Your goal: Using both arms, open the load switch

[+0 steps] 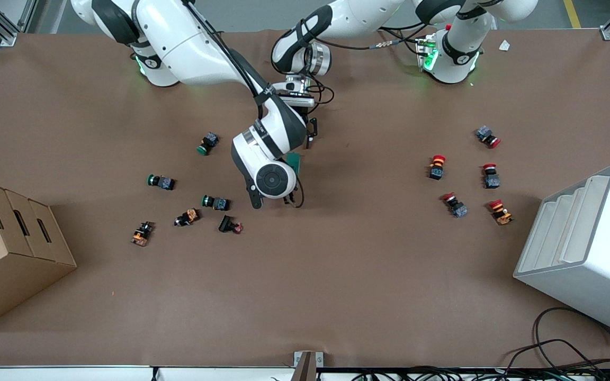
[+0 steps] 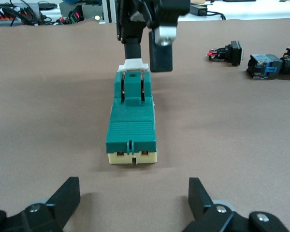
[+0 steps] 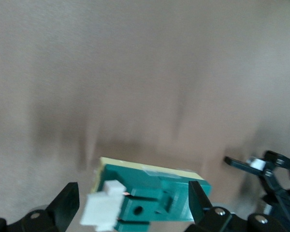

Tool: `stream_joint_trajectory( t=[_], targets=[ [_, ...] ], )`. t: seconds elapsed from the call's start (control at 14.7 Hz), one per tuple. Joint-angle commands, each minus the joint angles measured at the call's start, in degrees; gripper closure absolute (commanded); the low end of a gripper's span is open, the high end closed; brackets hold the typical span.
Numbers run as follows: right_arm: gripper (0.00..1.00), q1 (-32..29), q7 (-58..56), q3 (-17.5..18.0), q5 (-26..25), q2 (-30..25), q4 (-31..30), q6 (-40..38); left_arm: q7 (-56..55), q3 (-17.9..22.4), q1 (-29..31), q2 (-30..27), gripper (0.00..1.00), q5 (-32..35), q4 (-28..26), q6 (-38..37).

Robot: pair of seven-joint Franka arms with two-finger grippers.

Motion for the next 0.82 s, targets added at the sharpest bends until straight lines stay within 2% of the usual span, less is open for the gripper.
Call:
stream_joint_trajectory(
  t=[0.0, 0.34, 0.75],
  targets=[
    [0.0, 0.0, 0.8, 0.6, 0.9, -0.4, 1.8, -5.3, -1.0, 0.9, -0.7, 3.0, 0.02, 2.2, 1.3, -0.1],
    [0.0, -0.5, 0.5, 2.3, 1.0, -0.7, 4.4, -13.5, -1.1, 0.9, -0.8, 3.1, 0.02, 2.3, 1.1, -0.7],
    [0.0, 0.0, 0.3, 4.0, 0.9, -0.5, 3.4, -16.2, -1.1, 0.9, -1.0, 3.0, 0.02, 2.3, 0.7, -0.8]
  ],
)
